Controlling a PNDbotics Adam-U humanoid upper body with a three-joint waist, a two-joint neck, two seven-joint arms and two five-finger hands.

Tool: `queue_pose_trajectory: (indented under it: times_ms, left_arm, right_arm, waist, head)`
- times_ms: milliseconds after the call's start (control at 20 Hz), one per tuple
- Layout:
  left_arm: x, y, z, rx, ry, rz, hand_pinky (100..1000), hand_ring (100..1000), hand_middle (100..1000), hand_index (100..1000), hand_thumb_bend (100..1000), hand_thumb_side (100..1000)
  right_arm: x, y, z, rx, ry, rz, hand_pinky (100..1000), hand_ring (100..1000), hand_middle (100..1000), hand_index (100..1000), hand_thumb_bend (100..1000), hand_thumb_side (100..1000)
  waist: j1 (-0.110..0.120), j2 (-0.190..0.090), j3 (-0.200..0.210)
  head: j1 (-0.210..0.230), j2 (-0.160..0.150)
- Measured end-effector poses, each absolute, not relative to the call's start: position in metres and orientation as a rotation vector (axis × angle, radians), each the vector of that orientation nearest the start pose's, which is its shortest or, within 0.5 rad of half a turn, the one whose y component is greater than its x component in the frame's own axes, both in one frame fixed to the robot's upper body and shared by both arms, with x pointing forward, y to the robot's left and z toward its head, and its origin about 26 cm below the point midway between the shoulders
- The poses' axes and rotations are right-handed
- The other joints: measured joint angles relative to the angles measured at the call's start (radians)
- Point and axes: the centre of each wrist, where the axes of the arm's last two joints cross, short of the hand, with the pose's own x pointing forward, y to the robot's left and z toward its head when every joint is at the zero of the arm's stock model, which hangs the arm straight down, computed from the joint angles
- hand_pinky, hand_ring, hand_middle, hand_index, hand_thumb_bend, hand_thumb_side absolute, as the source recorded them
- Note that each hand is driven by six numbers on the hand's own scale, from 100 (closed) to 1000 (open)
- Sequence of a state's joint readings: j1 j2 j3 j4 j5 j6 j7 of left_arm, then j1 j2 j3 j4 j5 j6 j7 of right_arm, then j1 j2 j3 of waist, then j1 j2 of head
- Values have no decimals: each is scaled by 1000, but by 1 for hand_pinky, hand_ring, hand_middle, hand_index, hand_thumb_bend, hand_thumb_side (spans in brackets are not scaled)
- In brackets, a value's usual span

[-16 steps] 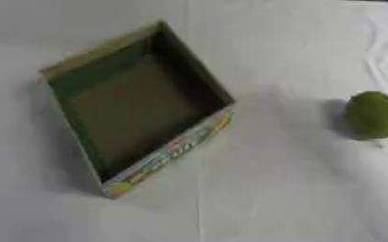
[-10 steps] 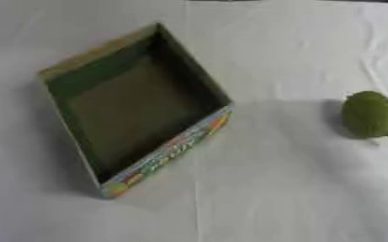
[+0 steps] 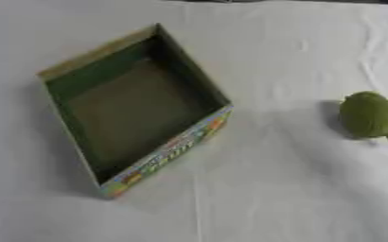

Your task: Pick up objects on the table and place them in the box.

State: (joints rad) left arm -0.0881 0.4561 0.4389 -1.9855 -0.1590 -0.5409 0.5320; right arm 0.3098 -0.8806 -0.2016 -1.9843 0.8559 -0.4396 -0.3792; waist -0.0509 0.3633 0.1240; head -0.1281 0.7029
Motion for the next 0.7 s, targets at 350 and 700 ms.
queue_pose_trajectory:
  times_ms: [350, 700]
  left_arm:
    - [250, 401, 199, -1207, 3134, -183, 619, 641, 618, 809, 100, 558]
    - [250, 401, 199, -1206, 3137, -176, 619, 640, 618, 809, 100, 561]
  right_arm:
    - [213, -416, 161, 1677, 2411, -1947, 865, 896, 889, 940, 100, 202]
    - [218, -415, 172, 1797, 2425, -1945, 889, 894, 852, 927, 100, 200]
  waist:
    - [0, 0, 0]
    - [-1, 0, 2]
  head:
    - [0, 0]
    - [-6, 1]
